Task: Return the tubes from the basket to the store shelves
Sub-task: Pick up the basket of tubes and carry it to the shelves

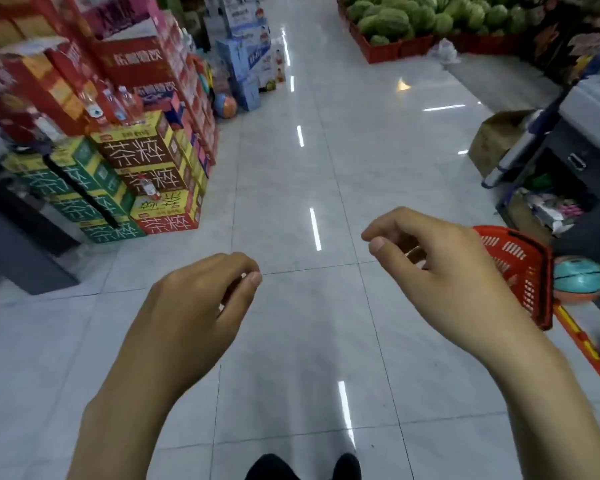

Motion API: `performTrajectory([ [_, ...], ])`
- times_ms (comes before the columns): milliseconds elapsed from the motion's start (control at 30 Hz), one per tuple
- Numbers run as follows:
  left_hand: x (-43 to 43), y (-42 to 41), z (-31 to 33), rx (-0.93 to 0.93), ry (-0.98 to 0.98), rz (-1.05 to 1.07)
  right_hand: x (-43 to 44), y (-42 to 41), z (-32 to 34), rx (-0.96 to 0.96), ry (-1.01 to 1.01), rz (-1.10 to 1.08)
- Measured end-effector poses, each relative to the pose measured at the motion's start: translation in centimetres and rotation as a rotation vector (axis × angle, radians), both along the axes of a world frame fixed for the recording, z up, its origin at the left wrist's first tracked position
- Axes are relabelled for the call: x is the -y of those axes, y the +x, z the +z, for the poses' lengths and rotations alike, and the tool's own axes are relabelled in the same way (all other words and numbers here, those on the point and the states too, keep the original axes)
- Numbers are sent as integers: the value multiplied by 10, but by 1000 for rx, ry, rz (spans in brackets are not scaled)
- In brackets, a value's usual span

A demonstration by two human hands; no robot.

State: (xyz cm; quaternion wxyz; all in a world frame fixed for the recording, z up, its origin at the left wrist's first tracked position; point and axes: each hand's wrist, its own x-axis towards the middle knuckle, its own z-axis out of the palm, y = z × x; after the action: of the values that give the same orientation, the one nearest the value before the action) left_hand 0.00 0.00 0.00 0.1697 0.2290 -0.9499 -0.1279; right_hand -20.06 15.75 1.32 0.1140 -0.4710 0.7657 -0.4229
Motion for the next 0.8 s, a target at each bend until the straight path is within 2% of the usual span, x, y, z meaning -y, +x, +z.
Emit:
performTrajectory([
  [133, 39, -19, -4, -11, -5, 119, 48, -27, -6, 47, 18, 39],
  [333, 126, -73, -10, -99, -24, 131, 131, -79, -16, 36, 23, 26],
  [600, 269, -184, 4, -188, -42, -35, 243, -164, 7, -45, 34, -60],
  [800, 333, -282, 13, -196, -52, -189, 278, -220, 17, -59, 38, -204],
])
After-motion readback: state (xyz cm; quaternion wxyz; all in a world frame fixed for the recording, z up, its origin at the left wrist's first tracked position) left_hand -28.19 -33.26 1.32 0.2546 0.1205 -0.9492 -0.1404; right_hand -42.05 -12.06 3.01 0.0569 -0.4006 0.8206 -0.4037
